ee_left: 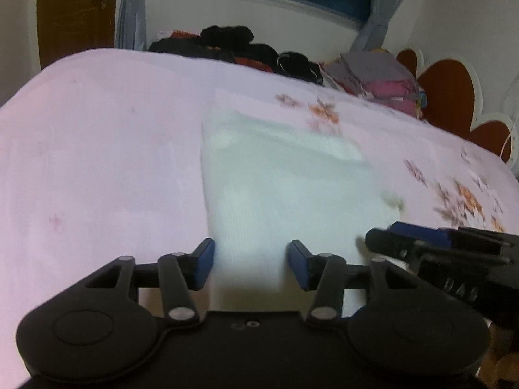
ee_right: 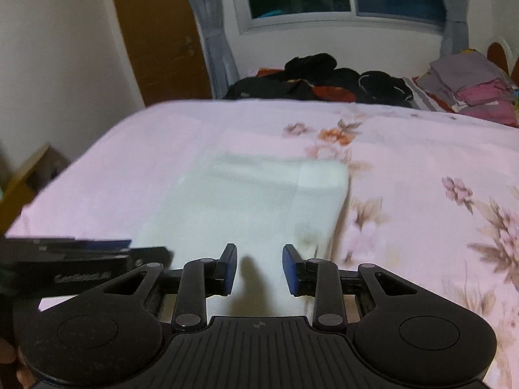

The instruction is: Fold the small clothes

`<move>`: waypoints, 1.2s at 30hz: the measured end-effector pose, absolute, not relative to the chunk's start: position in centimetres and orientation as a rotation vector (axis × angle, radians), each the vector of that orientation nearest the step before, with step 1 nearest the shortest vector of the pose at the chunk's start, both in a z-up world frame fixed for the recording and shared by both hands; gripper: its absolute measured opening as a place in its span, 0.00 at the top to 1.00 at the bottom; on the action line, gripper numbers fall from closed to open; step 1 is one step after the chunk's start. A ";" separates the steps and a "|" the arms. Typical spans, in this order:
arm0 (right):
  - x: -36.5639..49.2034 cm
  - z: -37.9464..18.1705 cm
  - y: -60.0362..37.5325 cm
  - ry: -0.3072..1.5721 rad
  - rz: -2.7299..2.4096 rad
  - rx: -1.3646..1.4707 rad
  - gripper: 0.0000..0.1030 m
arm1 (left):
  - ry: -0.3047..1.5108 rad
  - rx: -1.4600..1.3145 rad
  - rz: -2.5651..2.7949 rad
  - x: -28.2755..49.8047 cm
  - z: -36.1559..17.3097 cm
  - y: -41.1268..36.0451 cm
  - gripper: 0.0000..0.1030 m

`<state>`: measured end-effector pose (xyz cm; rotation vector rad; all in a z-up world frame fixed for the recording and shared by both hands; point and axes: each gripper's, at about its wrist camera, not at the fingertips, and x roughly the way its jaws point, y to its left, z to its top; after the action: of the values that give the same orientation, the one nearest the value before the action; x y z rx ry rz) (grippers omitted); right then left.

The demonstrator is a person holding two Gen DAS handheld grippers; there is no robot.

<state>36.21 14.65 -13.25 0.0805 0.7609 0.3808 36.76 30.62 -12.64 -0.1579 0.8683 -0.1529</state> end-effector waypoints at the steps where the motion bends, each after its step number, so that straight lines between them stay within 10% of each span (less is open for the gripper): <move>1: 35.7 -13.7 14.8 0.773 0.380 0.076 0.69 | 0.875 -0.155 -0.155 36.5 -12.9 30.4 0.52; 36: 31.7 -16.7 12.7 0.851 0.268 0.134 0.82 | 0.917 -0.116 -0.195 33.6 -13.6 29.2 0.44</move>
<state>31.75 12.72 -16.69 0.1342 0.8513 0.2677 33.64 29.17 -13.64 -0.1161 0.9165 -0.1946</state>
